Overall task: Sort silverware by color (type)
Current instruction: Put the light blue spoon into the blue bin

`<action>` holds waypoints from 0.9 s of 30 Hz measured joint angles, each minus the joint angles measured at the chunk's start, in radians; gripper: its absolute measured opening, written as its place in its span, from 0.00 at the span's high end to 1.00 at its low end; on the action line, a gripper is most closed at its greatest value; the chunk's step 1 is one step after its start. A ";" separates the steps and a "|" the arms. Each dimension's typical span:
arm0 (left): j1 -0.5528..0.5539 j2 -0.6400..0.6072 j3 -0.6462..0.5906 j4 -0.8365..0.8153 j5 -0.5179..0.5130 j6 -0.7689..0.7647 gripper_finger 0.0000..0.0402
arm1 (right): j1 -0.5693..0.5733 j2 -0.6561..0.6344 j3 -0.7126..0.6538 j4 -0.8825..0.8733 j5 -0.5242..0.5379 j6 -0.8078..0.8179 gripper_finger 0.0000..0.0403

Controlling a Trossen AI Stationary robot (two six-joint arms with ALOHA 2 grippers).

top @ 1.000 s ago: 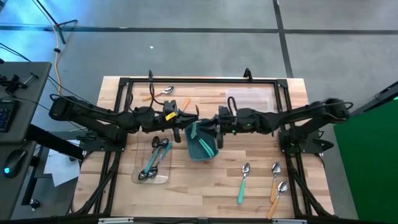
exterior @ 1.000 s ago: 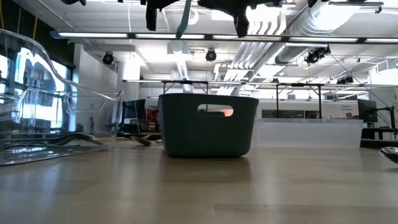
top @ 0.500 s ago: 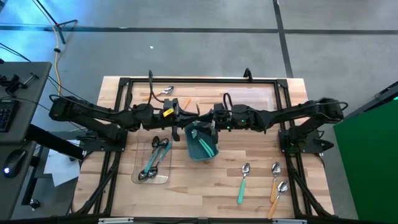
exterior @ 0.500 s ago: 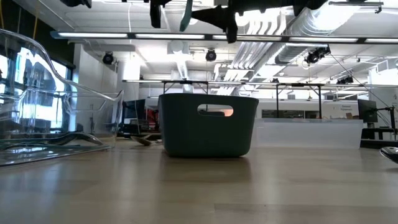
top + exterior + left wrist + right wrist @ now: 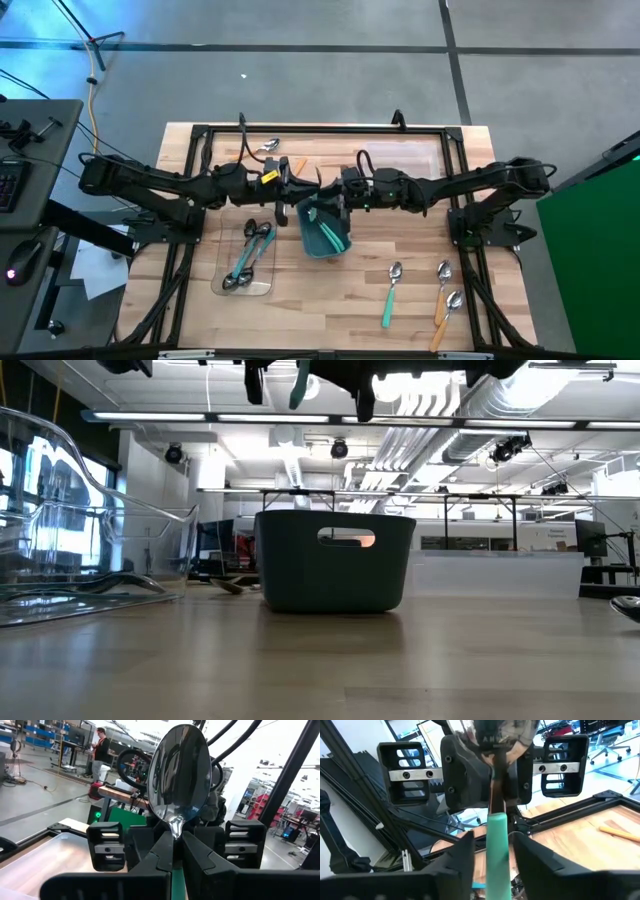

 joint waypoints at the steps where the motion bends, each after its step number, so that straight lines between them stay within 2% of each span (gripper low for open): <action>1: 0.001 0.000 0.000 0.000 0.000 0.000 0.99 | 0.000 0.000 0.000 0.001 0.000 0.000 0.75; 5: 0.001 0.000 0.000 -0.002 0.002 -0.001 0.98 | 0.000 0.000 0.000 -0.003 -0.010 -0.003 0.90; 6: 0.001 0.000 0.000 -0.002 0.003 -0.001 0.98 | 0.000 0.000 0.000 -0.003 -0.010 -0.004 0.91; 13: 0.001 0.000 0.000 -0.002 0.002 0.027 0.96 | 0.000 0.000 0.000 -0.004 -0.018 -0.008 0.91; 18: 0.001 0.000 0.000 -0.001 0.004 0.029 0.91 | 0.000 0.000 0.000 -0.004 -0.024 -0.024 0.91; 22: 0.001 0.000 0.000 0.000 0.005 0.034 0.84 | -0.002 0.000 -0.001 -0.005 -0.041 -0.025 0.91; 27: 0.001 0.000 0.000 -0.019 0.035 -0.016 0.70 | -0.008 0.000 -0.001 -0.006 -0.057 -0.027 0.91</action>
